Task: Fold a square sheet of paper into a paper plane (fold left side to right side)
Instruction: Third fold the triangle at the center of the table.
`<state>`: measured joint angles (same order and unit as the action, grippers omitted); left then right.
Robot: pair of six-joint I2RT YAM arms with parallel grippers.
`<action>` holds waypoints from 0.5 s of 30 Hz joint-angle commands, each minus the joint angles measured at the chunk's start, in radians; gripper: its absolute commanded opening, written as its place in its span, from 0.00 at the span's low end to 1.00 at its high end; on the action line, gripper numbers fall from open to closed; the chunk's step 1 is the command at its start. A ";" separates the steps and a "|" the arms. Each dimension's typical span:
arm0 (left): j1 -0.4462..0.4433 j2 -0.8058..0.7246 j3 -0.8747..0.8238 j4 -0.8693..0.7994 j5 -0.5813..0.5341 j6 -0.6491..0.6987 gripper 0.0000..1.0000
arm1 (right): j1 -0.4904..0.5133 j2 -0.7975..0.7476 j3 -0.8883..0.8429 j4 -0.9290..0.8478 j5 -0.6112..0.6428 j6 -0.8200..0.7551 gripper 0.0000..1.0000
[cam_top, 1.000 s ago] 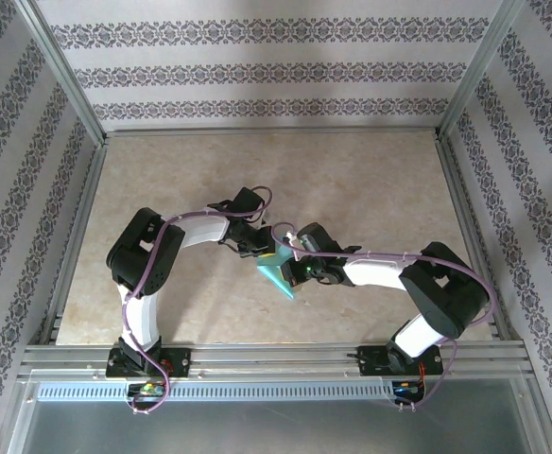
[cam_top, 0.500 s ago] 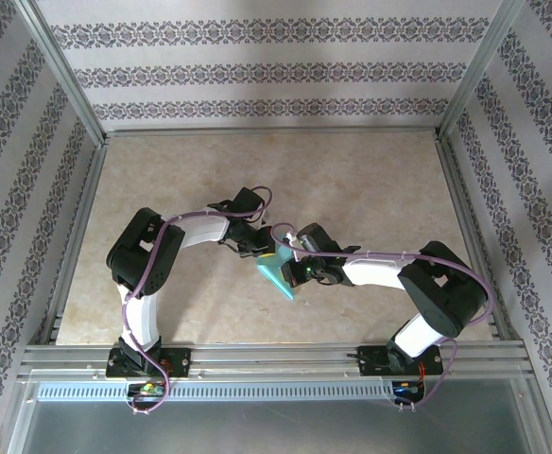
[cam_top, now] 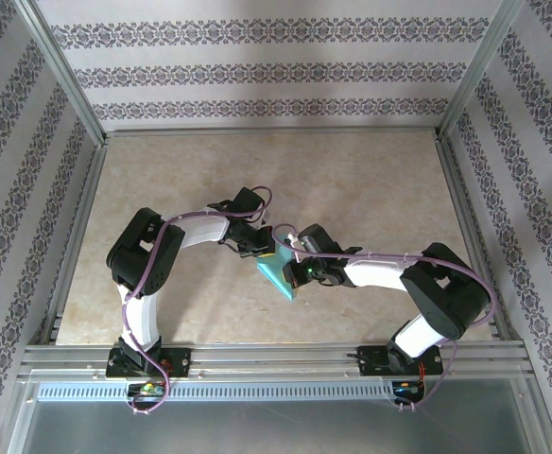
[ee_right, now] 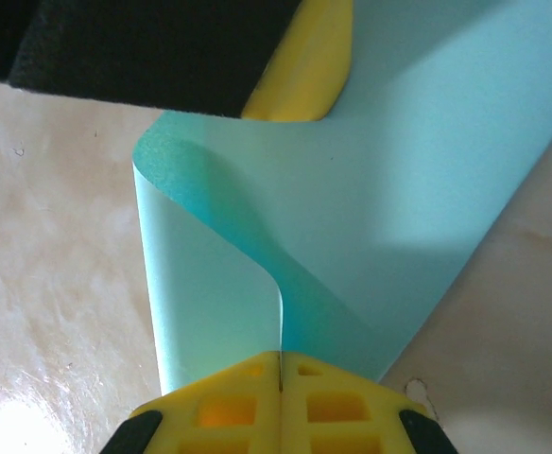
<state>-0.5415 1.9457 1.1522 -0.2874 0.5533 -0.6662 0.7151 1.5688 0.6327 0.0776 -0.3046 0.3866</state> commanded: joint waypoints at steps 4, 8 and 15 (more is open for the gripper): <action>-0.003 0.035 -0.006 -0.053 -0.042 0.017 0.00 | -0.006 0.009 0.021 -0.018 0.013 -0.020 0.00; -0.004 0.035 -0.007 -0.053 -0.043 0.019 0.00 | -0.006 0.020 0.025 -0.018 0.010 -0.020 0.00; -0.003 0.035 -0.008 -0.053 -0.042 0.019 0.00 | -0.006 0.023 0.026 -0.016 0.012 -0.020 0.00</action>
<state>-0.5415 1.9457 1.1519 -0.2874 0.5533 -0.6647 0.7151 1.5810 0.6395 0.0769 -0.3027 0.3866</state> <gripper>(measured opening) 0.052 0.060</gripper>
